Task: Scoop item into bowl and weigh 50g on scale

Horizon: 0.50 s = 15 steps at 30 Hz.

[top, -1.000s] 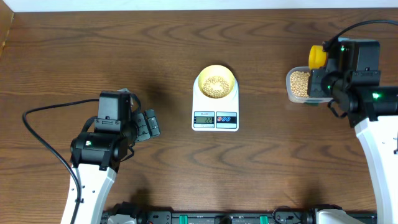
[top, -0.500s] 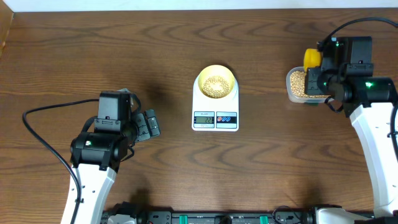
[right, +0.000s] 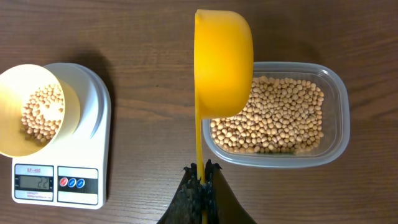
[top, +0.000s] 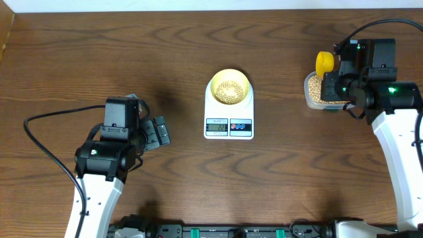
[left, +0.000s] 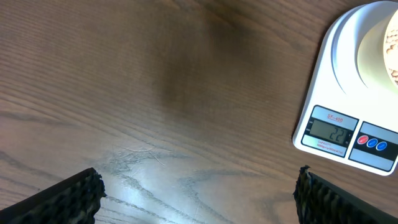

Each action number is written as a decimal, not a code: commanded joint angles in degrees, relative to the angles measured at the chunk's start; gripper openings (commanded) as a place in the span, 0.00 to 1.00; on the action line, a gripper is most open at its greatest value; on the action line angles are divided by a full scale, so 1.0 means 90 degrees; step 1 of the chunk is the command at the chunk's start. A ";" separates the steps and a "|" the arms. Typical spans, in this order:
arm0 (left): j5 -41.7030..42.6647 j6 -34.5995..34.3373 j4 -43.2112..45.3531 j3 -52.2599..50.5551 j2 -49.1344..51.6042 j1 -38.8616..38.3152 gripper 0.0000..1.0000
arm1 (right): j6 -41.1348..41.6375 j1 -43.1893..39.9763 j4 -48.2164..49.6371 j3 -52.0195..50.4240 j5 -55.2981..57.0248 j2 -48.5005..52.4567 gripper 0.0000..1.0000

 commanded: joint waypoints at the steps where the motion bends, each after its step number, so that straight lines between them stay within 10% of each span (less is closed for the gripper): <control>1: -0.0107 0.0058 -0.0017 -0.0007 0.0017 0.0039 1.00 | -0.0034 -0.0049 0.0012 0.0114 -0.0058 0.0002 0.01; 15: -0.0107 0.0058 -0.0019 -0.0007 0.0017 0.0039 1.00 | -0.0032 -0.0049 0.0017 0.0114 -0.0061 0.0039 0.01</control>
